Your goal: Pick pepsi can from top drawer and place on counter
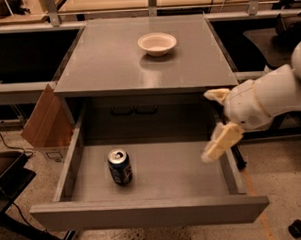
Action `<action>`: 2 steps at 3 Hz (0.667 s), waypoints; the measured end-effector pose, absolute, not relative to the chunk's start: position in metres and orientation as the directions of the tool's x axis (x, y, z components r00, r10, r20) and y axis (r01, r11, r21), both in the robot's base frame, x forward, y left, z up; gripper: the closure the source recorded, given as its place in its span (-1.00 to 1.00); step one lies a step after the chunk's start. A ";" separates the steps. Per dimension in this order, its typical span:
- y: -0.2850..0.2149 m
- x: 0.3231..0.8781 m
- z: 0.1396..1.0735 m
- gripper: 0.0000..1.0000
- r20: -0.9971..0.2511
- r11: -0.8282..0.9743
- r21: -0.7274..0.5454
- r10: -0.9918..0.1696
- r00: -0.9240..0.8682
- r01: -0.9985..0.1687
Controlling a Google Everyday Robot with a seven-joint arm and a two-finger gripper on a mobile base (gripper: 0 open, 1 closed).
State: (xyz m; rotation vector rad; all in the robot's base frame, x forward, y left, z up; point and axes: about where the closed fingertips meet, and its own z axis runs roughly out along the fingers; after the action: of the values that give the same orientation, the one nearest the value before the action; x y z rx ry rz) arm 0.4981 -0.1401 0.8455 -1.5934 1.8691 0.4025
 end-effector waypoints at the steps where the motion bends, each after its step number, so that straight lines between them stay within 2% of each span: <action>1: -0.092 0.524 0.809 -1.00 -0.779 0.247 -0.144 -0.626 -0.045 -0.958; 2: -0.085 0.532 0.809 -1.00 -0.793 0.262 -0.151 -0.608 -0.041 -0.953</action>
Offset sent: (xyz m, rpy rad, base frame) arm 0.0227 0.0434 -0.0325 0.1745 -0.0157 0.0023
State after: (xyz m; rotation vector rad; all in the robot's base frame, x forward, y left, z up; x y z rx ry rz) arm 0.5325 -0.0849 0.8088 -1.4367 1.7426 0.5509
